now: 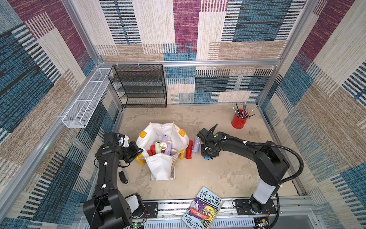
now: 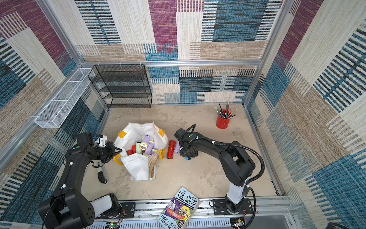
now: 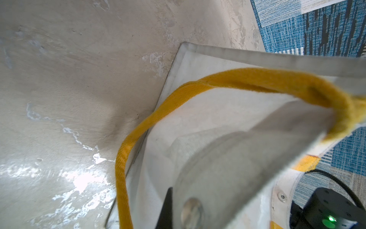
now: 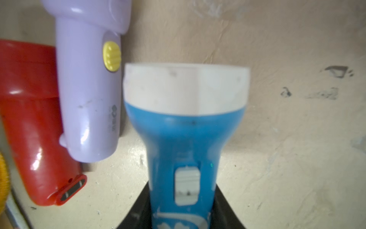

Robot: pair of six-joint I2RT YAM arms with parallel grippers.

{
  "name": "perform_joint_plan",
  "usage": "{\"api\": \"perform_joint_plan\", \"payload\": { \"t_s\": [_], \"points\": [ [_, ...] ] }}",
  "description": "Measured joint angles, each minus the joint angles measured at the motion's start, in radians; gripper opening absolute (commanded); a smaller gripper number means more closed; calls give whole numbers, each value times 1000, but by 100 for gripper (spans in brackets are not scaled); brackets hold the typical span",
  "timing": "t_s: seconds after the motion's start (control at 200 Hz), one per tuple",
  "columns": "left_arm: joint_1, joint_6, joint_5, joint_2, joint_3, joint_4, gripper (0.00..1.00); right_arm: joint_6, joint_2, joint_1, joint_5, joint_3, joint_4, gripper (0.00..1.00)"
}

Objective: Put the flashlights into the tote bags
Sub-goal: Pick up the flashlight from the center of the board, then place the flashlight in the canvas bag.

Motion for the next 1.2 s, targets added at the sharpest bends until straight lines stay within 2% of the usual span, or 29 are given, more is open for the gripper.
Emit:
{"api": "perform_joint_plan", "payload": {
  "t_s": [0.336, 0.681, 1.017, 1.202],
  "points": [
    [0, 0, 0, 3, 0, 0, 0, -37, -43, -6, 16, 155, -51, 32],
    [0, 0, 0, 3, 0, 0, 0, -89, -41, -5, -10, 386, -74, 29],
    [0, 0, 0, 3, 0, 0, 0, -114, -1, 54, -60, 555, -71, 29],
    [0, 0, 0, 3, 0, 0, 0, -129, 67, 97, -114, 665, -61, 29]
  ]
}}
